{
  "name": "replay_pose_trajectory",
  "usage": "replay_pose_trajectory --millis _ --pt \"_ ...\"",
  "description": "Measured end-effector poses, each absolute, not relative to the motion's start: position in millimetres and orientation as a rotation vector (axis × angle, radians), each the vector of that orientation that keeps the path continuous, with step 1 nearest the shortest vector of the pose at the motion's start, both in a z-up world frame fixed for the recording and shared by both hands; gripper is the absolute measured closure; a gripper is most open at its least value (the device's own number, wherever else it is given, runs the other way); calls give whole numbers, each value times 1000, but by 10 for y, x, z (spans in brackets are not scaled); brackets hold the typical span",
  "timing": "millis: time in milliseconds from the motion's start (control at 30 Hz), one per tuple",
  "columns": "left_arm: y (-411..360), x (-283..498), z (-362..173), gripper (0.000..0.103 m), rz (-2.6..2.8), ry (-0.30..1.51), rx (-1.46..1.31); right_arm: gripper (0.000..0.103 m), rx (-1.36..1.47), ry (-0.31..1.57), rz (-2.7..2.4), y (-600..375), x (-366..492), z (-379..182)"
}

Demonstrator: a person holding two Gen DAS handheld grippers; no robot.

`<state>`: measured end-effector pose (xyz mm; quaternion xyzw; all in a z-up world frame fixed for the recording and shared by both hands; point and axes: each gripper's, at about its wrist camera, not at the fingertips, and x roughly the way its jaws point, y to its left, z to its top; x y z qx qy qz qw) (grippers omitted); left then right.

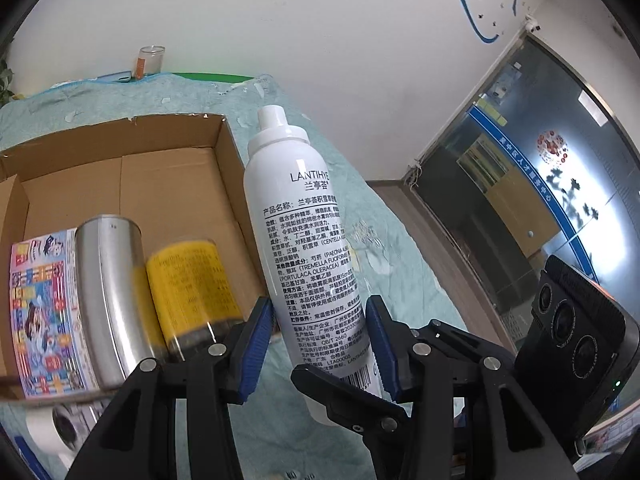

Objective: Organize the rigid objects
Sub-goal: 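Lift the spray bottle and stand it in the tray box beside the jar, then move the left tool to the pastel Rubik's cube and grasp it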

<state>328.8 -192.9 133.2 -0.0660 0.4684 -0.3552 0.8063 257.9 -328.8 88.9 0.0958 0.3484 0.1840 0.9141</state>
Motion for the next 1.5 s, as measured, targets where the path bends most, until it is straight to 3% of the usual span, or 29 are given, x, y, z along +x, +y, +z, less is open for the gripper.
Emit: replay_pose_trajectory --millis 167,500,700,867,900,967,1000,1033,1133,1167,1200,1233,1267,1300,1333,1367,1400,1433,1467,1500 --pt "-2059 3827 1241 59 -724 1050 -148 58 191 779 376 -3318 3053 803" --pt "-2277 4488 382 59 -707 1271 -243 59 206 948 291 -3386 3423 248" --pt "-2370 4381 478 56 -656 1249 -136 58 206 922 242 -3436 3325 297" --pt "-2121 3943 835 56 -622 1103 -70 39 217 838 179 -3534 2953 497" --pt "-2032 3814 924 53 -615 1050 -48 38 211 824 157 -3525 2833 517" --pt "-1799 3417 1149 35 -571 910 -1 29 195 821 130 -3441 2667 518" --pt "-1664 3185 1253 15 -514 831 22 29 190 815 139 -3361 2560 519" --pt "-1540 3014 1296 1 -469 777 34 28 184 807 152 -3291 2493 520" --pt "-1135 2521 1421 0 -289 591 74 28 137 763 178 -3029 2292 496" --pt "-1011 2404 1419 0 -263 581 84 36 133 743 199 -2933 2219 477" --pt "-908 2327 1412 5 -257 584 82 45 132 732 214 -2875 2156 480" --pt "-753 2221 1392 37 -256 588 59 62 127 728 217 -2812 2125 475" --pt "-636 2145 1367 64 -265 599 36 63 119 727 207 -2735 2076 480" --pt "-519 2065 1322 103 -275 633 18 63 120 711 215 -2677 2026 491" --pt "-378 2034 1282 101 -259 671 -13 61 122 680 251 -2598 1942 523" --pt "-272 1967 1260 100 -241 670 -31 44 117 670 282 -2546 1889 550" --pt "-134 1891 1258 87 -220 664 -45 30 111 664 312 -2480 1809 578" --pt "-39 1843 1233 67 -195 673 -49 13 110 654 348 -2412 1724 604" --pt "46 1798 1199 5 -174 692 -53 13 109 630 392 -2331 1613 625" --pt "154 1726 1138 4 -153 697 -74 13 98 620 416 -2264 1533 633"
